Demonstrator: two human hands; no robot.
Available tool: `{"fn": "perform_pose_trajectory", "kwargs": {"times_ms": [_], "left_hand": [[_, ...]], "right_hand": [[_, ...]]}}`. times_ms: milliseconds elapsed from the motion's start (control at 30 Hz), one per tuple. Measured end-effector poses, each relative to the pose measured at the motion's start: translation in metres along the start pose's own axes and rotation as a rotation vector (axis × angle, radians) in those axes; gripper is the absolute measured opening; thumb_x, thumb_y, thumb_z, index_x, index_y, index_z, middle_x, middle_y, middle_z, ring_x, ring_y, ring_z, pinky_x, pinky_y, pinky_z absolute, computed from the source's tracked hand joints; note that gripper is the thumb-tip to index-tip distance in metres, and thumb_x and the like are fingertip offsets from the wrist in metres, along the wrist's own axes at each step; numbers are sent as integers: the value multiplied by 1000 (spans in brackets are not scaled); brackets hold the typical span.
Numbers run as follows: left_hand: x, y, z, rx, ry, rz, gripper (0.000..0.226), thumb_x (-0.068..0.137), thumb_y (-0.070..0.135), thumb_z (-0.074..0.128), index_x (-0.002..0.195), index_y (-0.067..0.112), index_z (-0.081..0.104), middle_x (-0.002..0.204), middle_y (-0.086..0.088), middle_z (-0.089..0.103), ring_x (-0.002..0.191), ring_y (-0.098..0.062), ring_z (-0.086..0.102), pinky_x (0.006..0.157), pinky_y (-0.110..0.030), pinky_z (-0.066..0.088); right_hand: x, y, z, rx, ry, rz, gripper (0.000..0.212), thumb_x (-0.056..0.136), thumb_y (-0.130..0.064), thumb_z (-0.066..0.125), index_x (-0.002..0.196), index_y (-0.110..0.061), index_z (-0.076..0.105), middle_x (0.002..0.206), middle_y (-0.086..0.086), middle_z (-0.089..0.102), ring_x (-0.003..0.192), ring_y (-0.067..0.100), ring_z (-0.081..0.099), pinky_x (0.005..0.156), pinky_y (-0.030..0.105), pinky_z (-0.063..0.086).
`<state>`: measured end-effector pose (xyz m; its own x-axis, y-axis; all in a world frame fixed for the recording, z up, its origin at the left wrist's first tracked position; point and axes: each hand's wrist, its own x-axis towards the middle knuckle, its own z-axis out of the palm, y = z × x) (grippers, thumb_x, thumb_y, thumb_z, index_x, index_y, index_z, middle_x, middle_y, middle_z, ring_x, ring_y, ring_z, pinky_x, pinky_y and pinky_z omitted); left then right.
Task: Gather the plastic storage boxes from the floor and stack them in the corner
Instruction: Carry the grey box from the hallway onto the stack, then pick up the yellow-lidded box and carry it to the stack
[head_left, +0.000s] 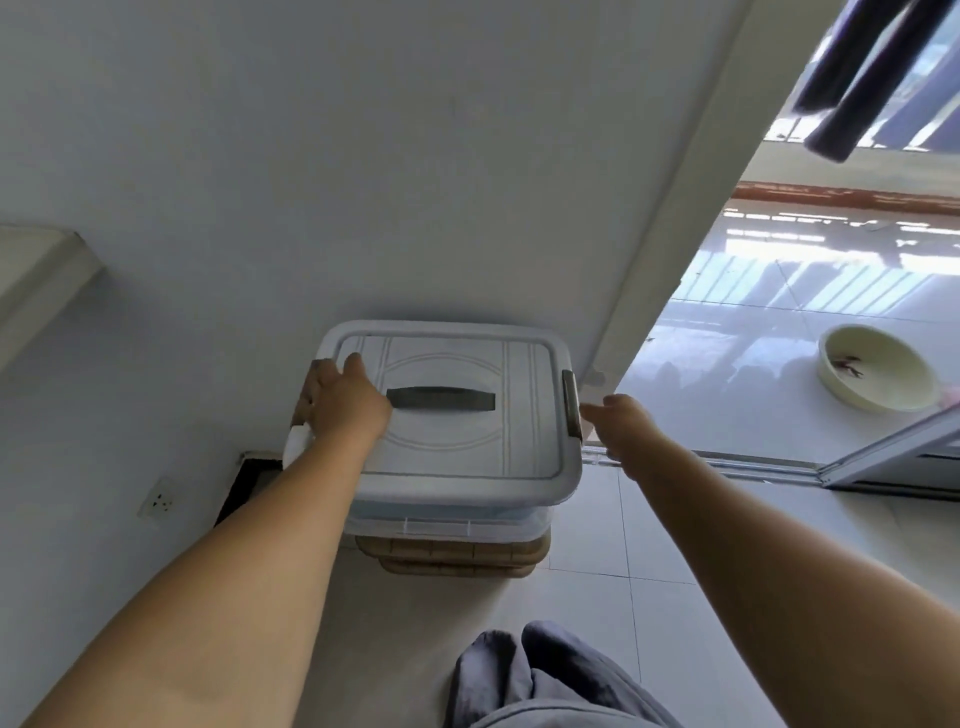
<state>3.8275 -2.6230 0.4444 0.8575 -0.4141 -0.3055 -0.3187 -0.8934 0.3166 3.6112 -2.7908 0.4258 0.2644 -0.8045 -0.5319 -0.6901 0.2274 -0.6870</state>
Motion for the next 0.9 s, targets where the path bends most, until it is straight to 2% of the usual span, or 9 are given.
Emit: {"fn": "perform_pose_trajectory", "kwargs": {"times_ms": [67,167,233,333,367,467,633,800,900], "left_hand": [[-9,29,8,43,-41,62,68,91,13,46,152,21,16,162,-11,6,147,-31,9,120,-49,11],[-24,65,20,82,-86,138,66,92,20,46,152,23,18,162,-9,6,147,-30,11,119,-49,15],[-40,94,32,123,-111,215,64,93,25,47,151,21,21,161,-11,10,146,-32,14,118,-49,18],[-72,140,55,186,-78,355,58,91,25,48,146,16,32,154,-14,26,140,-34,26,110,-46,31],[-86,157,65,184,-55,405,55,91,24,49,143,15,36,150,-15,31,137,-34,30,106,-45,35],[-134,211,97,163,-9,540,49,90,21,48,138,13,43,141,-17,40,131,-34,35,99,-42,41],[-205,288,151,162,-159,606,49,89,22,48,138,17,44,142,-16,37,131,-36,36,102,-42,39],[-304,370,232,314,-353,803,49,89,24,49,136,15,45,140,-16,40,126,-35,45,102,-41,41],[-358,413,271,439,-428,934,44,88,26,51,129,12,50,134,-15,48,119,-32,52,97,-36,43]], "right_hand": [[-2,10,-19,4,17,1,47,92,-25,54,130,3,48,93,13,50,83,25,48,73,31,39],[-5,25,-44,24,24,20,43,93,-25,53,127,0,48,77,6,46,65,19,46,58,26,39],[-5,44,-67,31,45,29,33,92,-24,53,121,-10,48,76,3,44,62,17,44,49,24,31],[-8,76,-110,73,98,58,20,90,-23,54,107,-13,51,79,4,44,64,19,40,49,23,27],[-10,89,-127,88,112,65,21,89,-23,54,106,-11,52,81,4,45,64,18,39,50,22,28],[-19,135,-182,159,149,106,54,89,-22,55,138,-3,42,112,13,53,84,20,45,69,27,38],[-50,214,-266,247,218,209,56,91,-22,54,143,-10,38,147,12,42,128,31,46,104,39,42],[-103,329,-370,348,431,376,56,90,-20,53,143,-8,39,145,13,44,125,30,49,99,35,43],[-134,386,-415,388,553,458,42,91,-19,54,130,-5,51,127,18,55,113,33,55,92,37,46]]}}
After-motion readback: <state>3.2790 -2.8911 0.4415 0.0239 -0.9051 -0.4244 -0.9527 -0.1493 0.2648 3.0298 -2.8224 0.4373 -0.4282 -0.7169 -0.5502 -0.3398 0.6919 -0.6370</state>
